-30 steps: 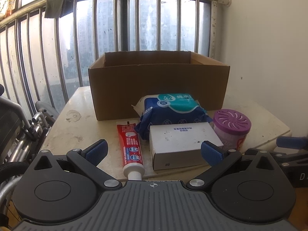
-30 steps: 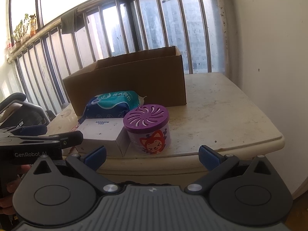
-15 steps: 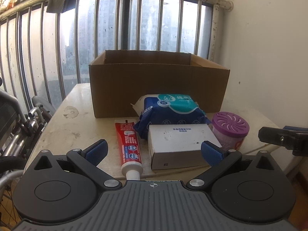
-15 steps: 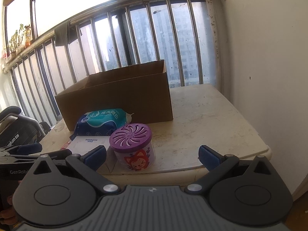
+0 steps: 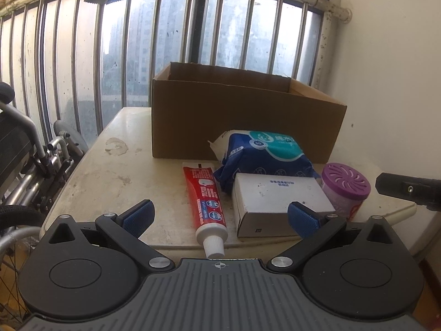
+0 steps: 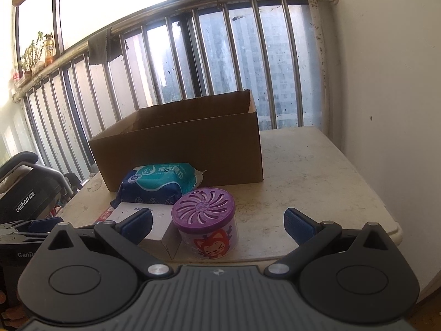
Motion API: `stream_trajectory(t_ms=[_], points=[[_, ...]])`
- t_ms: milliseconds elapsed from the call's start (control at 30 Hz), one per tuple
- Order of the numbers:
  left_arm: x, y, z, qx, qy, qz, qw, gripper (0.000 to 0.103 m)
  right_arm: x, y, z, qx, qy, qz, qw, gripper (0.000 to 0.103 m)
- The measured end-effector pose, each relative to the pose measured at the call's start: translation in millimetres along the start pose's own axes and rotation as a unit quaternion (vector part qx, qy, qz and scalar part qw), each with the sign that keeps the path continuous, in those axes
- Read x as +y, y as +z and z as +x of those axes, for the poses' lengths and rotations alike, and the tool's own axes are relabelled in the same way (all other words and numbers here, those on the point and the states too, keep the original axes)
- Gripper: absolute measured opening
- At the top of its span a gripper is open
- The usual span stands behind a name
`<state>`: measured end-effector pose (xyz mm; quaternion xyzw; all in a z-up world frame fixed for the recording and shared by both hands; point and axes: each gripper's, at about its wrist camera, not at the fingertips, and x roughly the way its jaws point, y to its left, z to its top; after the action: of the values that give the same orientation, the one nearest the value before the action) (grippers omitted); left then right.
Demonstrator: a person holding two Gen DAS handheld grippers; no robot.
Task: Organize objects
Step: 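Move the left gripper toward the blue-and-teal wet-wipes pack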
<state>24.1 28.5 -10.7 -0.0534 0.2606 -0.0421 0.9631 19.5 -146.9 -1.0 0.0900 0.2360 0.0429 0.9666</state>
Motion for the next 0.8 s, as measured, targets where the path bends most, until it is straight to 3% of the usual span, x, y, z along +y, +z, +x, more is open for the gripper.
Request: stream_trajectory(t_ms=[333,800], points=[[6,-1,0,0.004,-0.016,-0.011,0.9998,0.103,5,3,2,0.005,0.015,0.003,1.000,0.103],[12,-1,9,0.005,-0.009,-0.021,0.9997,0.102,5,5,12,0.015,0.009,-0.001,1.000,0.097]])
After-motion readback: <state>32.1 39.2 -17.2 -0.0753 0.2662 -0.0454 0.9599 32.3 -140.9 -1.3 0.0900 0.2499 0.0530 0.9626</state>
